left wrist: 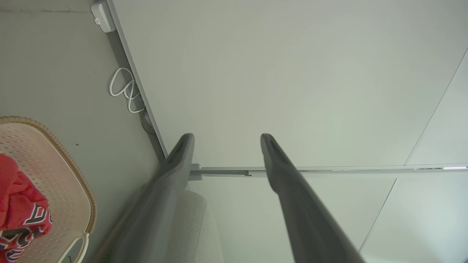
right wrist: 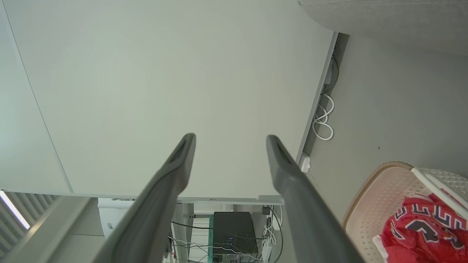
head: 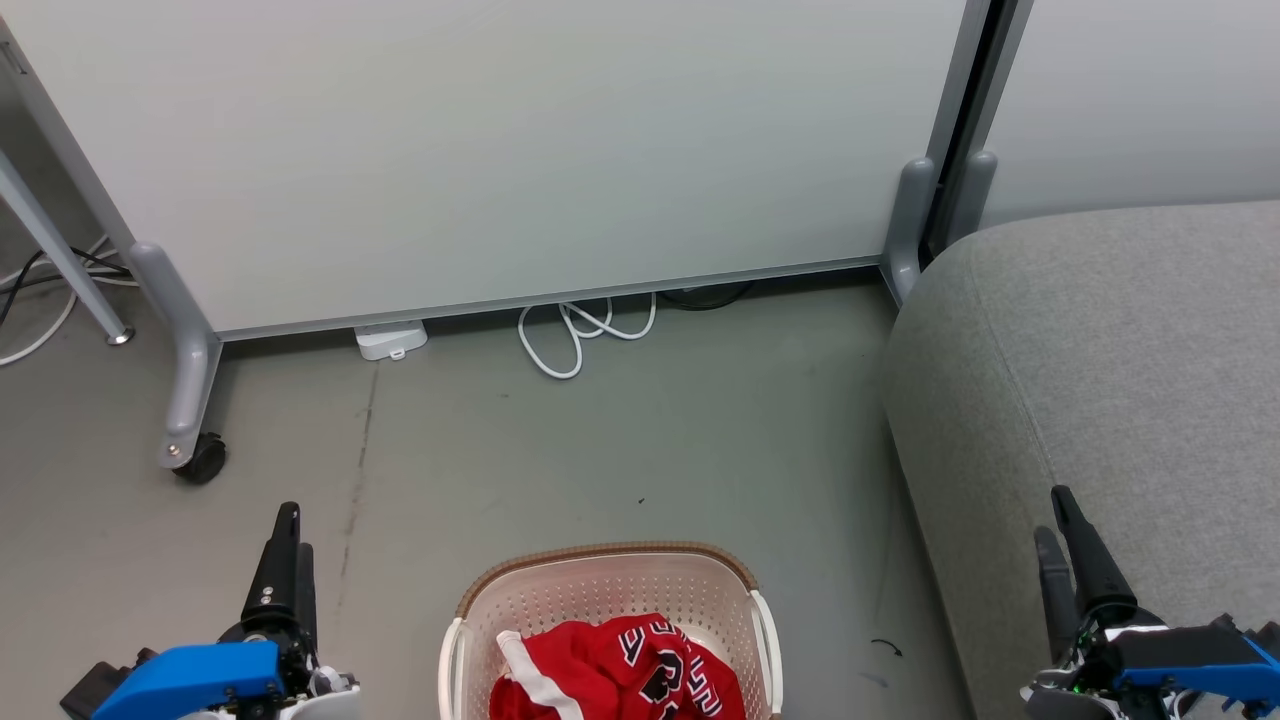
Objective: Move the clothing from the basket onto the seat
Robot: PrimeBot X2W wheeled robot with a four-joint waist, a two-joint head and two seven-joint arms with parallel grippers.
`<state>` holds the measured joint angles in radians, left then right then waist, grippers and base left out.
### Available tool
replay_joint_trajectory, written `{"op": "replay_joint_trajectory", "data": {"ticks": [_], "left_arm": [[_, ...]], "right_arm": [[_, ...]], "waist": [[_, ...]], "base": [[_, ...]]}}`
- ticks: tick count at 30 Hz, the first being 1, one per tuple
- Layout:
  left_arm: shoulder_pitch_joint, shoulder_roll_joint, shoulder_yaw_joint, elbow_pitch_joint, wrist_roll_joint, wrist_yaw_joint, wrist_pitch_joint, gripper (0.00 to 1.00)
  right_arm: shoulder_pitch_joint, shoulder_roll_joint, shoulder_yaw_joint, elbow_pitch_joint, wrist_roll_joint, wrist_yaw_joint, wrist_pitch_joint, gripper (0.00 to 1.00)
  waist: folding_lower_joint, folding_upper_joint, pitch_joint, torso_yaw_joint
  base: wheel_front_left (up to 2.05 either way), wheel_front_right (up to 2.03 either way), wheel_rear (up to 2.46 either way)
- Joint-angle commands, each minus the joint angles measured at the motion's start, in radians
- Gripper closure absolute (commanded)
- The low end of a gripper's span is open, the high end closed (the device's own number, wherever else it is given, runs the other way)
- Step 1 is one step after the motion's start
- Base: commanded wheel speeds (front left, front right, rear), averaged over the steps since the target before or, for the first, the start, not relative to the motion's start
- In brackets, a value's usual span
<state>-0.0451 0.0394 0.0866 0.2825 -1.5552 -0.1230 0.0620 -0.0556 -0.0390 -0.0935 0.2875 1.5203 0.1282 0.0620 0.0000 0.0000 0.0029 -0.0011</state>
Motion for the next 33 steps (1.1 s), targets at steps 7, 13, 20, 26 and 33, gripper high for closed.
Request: {"op": "replay_joint_trajectory", "data": {"ticks": [7,13,20,26,33], "left_arm": [[-0.026,0.008,-0.031,-0.038,0.192,0.026,-0.043,0.00],[-0.026,0.008,-0.054,-0.039,0.338,0.036,-0.068,0.00],[-0.027,0.011,-0.078,-0.044,0.493,0.046,-0.095,0.00],[-0.029,0.017,-0.098,-0.044,0.615,0.056,-0.117,0.00],[-0.028,0.029,-0.125,-0.037,0.742,0.070,-0.141,0.00]], "right_arm": [[-0.023,-0.005,-0.011,-0.028,-0.200,0.001,-0.043,0.00],[-0.021,-0.006,-0.008,-0.045,-0.354,0.002,-0.068,0.00],[-0.016,-0.007,0.002,-0.063,-0.517,0.002,-0.095,0.00],[-0.012,-0.008,0.007,-0.076,-0.648,0.002,-0.117,0.00],[-0.008,-0.008,0.010,-0.083,-0.775,0.002,-0.141,0.00]], "waist": [[0.0000,0.0000,0.001,-0.001],[0.0000,0.0000,0.003,-0.001],[0.0000,0.0000,0.004,-0.001],[0.0000,0.0000,0.005,0.000],[0.0000,0.0000,0.003,0.001]], "base": [[0.00,0.00,0.00],[0.00,0.00,0.00],[0.00,0.00,0.00],[0.00,0.00,0.00],[0.00,0.00,0.00]]}}
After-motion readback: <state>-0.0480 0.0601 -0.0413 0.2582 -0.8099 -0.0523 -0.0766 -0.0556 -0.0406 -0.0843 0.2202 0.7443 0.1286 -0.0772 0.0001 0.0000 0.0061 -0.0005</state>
